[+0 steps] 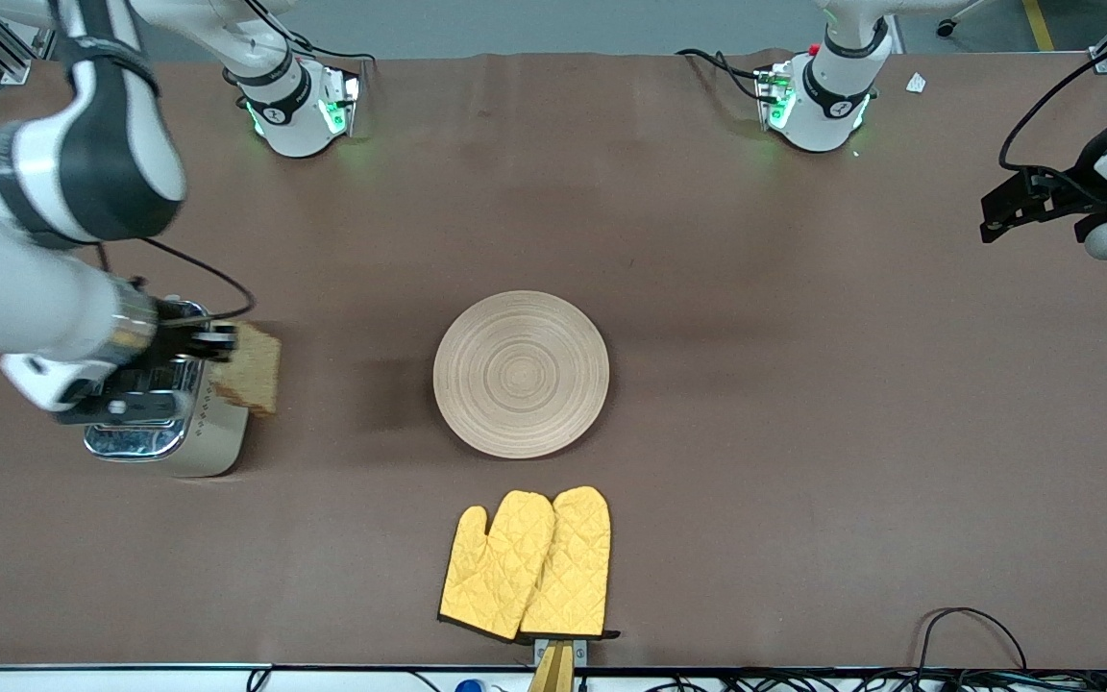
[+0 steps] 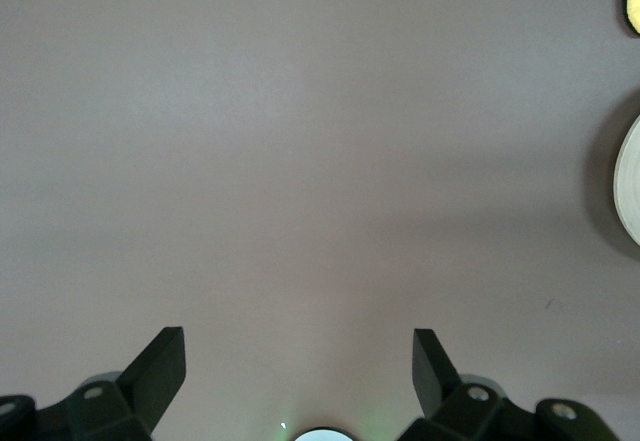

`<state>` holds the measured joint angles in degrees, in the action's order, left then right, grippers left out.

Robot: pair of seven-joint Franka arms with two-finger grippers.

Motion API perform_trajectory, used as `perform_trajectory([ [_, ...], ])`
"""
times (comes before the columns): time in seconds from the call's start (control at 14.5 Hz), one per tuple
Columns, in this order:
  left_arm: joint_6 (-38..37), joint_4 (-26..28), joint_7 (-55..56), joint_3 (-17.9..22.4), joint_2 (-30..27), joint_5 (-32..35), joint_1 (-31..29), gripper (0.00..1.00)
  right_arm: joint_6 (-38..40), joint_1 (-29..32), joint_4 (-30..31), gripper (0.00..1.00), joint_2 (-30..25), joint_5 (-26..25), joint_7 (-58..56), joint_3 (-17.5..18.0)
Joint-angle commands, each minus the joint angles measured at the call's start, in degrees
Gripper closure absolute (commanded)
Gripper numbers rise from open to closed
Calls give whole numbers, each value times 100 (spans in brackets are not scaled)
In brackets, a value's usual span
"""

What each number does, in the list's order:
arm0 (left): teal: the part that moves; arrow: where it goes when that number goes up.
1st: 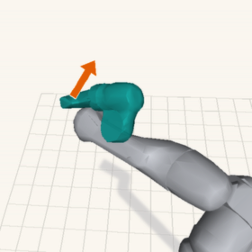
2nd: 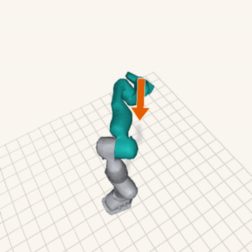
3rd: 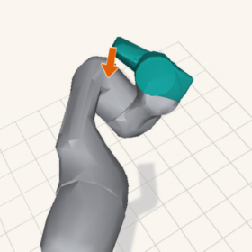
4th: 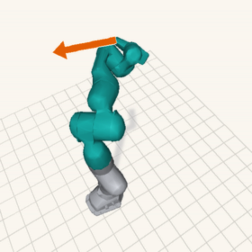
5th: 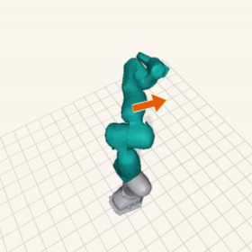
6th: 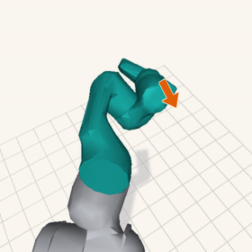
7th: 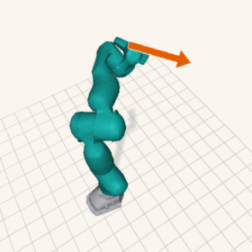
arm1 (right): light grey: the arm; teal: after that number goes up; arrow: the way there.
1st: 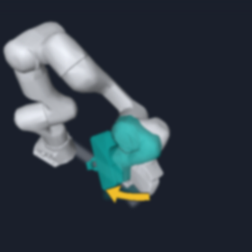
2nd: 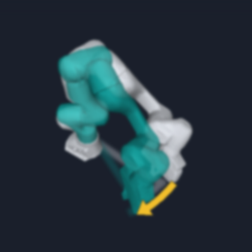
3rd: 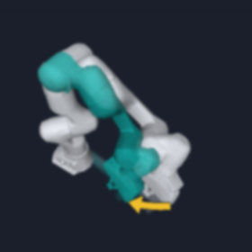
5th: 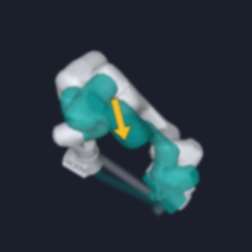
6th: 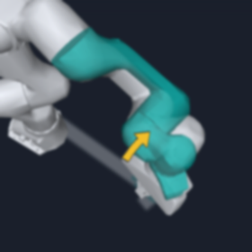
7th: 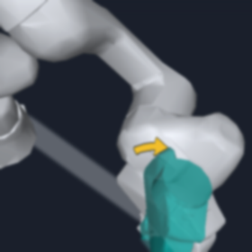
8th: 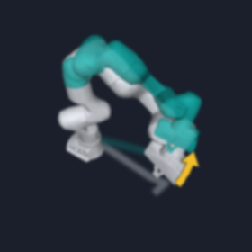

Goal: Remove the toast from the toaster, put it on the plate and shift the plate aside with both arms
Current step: 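Grasp the bread slice with the right gripper and lift it out, then carry the bread over the wooden plate and release it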

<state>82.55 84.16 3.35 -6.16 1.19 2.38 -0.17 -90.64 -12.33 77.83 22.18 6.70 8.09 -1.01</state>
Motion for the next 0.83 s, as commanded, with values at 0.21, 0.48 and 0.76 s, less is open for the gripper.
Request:
perform_trajectory([
  [0.21, -55, -137, 43, -113, 109, 26, 87, 0, -954, -533, 178, 98, 681, 1788, 369, -39],
  [0.48, 6, -119, 8, -175, 477, -88, 60, 0, -2060, -1104, 608, 98, 1121, 3151, 369, -39],
  [0.76, 234, -128, -80, -158, 987, -1096, -71, 0, -3266, -1772, 1330, 98, 1314, 4215, 360, -39],
])
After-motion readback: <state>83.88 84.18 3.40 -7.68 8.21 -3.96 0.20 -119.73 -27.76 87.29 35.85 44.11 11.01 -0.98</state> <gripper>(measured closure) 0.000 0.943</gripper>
